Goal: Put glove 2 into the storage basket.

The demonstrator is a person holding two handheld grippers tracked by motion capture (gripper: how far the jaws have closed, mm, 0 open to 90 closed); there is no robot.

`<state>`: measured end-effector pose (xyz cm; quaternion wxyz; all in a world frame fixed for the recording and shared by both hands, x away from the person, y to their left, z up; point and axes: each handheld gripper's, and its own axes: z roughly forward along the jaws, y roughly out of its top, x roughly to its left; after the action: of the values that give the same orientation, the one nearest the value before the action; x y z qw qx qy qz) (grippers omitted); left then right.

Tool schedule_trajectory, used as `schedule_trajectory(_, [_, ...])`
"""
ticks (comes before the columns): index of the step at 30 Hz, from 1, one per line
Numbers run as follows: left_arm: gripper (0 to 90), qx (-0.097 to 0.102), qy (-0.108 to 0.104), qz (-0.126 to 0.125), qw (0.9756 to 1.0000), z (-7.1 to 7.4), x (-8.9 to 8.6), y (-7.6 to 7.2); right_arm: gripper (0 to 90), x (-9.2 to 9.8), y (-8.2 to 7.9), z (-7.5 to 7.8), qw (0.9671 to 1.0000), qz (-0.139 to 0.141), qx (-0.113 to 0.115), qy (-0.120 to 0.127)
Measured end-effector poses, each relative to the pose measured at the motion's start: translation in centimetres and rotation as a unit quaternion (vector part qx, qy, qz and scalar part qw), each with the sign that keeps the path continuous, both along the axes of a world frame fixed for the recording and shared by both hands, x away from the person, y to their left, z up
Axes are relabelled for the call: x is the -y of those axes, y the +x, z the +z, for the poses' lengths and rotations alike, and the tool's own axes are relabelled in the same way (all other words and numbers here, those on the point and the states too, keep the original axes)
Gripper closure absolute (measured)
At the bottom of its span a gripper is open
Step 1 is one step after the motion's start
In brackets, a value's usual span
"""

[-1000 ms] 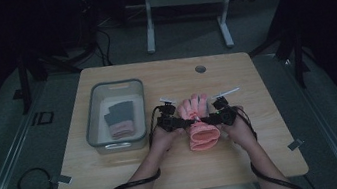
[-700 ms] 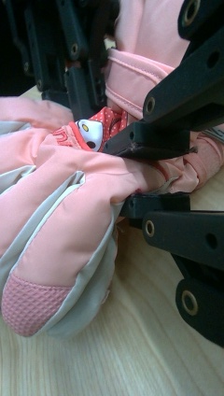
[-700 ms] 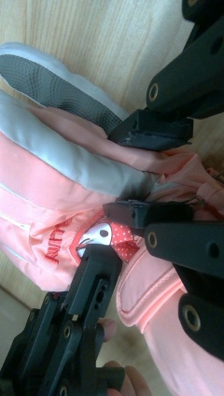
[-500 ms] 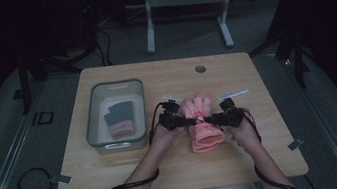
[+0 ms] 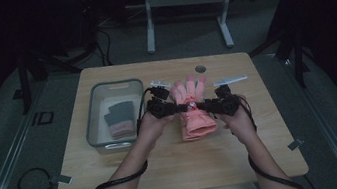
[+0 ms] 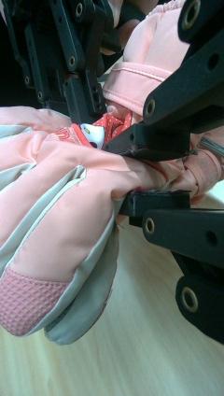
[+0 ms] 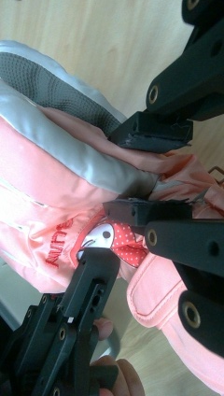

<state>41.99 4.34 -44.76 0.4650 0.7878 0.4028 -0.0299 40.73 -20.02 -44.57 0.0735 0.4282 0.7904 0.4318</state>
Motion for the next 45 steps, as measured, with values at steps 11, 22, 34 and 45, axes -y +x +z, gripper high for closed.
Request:
schedule_trajectory(11, [75.1, 0.019, 0.002, 0.027, 0.9995, 3.9, -4.6, 0.2, 68.2, -4.5, 1.2, 3.7, 0.9995, 0.021, 0.025, 0.006])
schedule_trajectory(22, [75.1, 0.028, 0.011, 0.048, 0.9984, 6.1, -8.8, 0.2, 68.2, -8.9, 2.3, 5.8, 0.9984, 0.042, 0.036, 0.011])
schedule_trajectory(34, [75.1, 0.019, 0.017, 0.069, 0.9973, 7.0, -13.9, -0.1, 68.2, -14.0, 3.0, 6.5, 0.9971, 0.067, 0.034, 0.011])
schedule_trajectory(45, [75.0, 0.006, 0.041, 0.086, 0.9954, 6.4, -18.8, -0.6, 68.4, -19.2, 3.5, 5.3, 0.9957, 0.089, 0.014, 0.022])
